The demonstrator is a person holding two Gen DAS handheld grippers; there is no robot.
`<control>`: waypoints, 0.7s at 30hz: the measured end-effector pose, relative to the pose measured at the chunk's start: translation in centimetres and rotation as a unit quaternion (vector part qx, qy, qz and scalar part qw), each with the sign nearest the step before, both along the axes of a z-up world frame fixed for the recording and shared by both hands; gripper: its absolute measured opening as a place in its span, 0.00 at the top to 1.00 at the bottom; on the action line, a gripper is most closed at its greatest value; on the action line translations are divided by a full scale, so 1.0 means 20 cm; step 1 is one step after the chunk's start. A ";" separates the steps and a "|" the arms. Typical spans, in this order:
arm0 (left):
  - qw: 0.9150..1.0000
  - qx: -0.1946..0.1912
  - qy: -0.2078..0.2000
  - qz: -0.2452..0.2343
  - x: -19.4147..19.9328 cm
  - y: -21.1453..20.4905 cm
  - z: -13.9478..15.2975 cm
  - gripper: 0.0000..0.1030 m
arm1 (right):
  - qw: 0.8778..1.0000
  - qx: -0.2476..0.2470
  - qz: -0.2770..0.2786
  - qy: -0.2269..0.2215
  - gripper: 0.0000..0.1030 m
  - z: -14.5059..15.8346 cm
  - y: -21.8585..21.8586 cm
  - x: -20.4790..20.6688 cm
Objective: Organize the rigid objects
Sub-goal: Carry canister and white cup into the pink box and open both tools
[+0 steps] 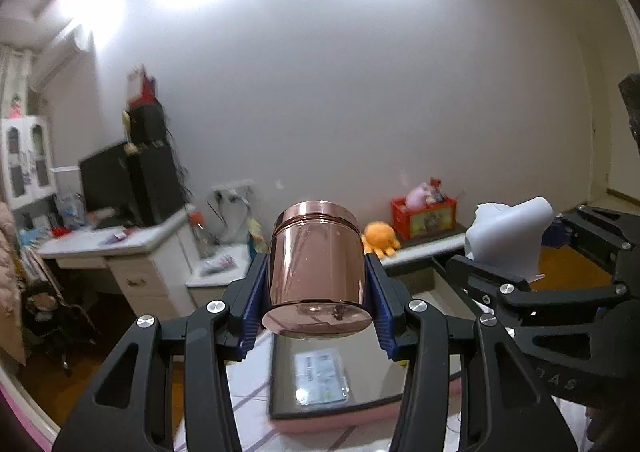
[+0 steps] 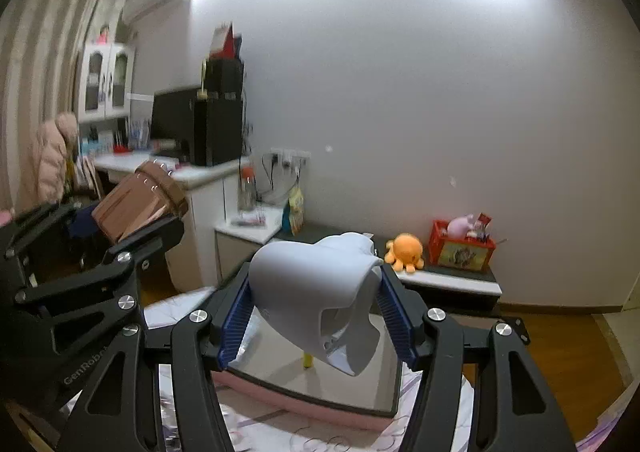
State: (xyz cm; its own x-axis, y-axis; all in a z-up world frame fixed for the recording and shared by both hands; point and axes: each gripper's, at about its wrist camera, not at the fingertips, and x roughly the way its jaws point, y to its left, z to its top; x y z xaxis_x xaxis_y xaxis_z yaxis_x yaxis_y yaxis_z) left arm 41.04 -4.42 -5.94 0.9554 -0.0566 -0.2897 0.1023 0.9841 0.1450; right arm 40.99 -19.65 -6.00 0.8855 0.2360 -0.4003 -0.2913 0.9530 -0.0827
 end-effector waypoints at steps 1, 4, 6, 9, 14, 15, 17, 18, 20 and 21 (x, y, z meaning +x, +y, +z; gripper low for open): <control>1.000 -0.002 0.012 -0.005 0.06 0.00 -0.02 0.54 | 1.000 -0.008 -0.005 0.011 0.41 -0.03 0.00 0.06; 0.998 -0.011 0.064 -0.020 0.24 -0.02 -0.13 0.54 | 0.999 -0.012 -0.010 0.046 0.41 -0.14 -0.01 0.21; 0.995 -0.006 0.097 -0.021 0.35 -0.04 -0.22 0.54 | 0.997 -0.016 -0.013 0.070 0.41 -0.21 -0.02 0.29; 0.991 0.001 0.136 -0.017 0.45 -0.04 -0.34 0.54 | 0.995 -0.032 -0.015 0.094 0.41 -0.31 -0.02 0.36; 0.985 0.014 0.174 -0.006 0.58 -0.06 -0.45 0.54 | 0.990 -0.041 -0.013 0.135 0.41 -0.43 -0.01 0.47; 0.983 0.016 0.181 -0.006 0.61 -0.07 -0.47 0.54 | 0.989 -0.042 -0.014 0.141 0.41 -0.45 -0.01 0.49; 0.980 0.023 0.197 -0.005 0.67 -0.08 -0.52 0.54 | 0.985 -0.041 -0.016 0.165 0.41 -0.50 -0.03 0.56; 0.979 0.025 0.204 -0.003 0.69 -0.09 -0.55 0.54 | 0.984 -0.039 -0.016 0.172 0.41 -0.51 -0.04 0.59; 0.976 0.023 0.217 -0.003 0.74 -0.10 -0.58 0.54 | 0.980 -0.040 -0.018 0.194 0.41 -0.55 -0.05 0.64; 0.974 0.018 0.225 -0.005 0.76 -0.10 -0.60 0.54 | 0.979 -0.044 -0.019 0.197 0.41 -0.55 -0.05 0.65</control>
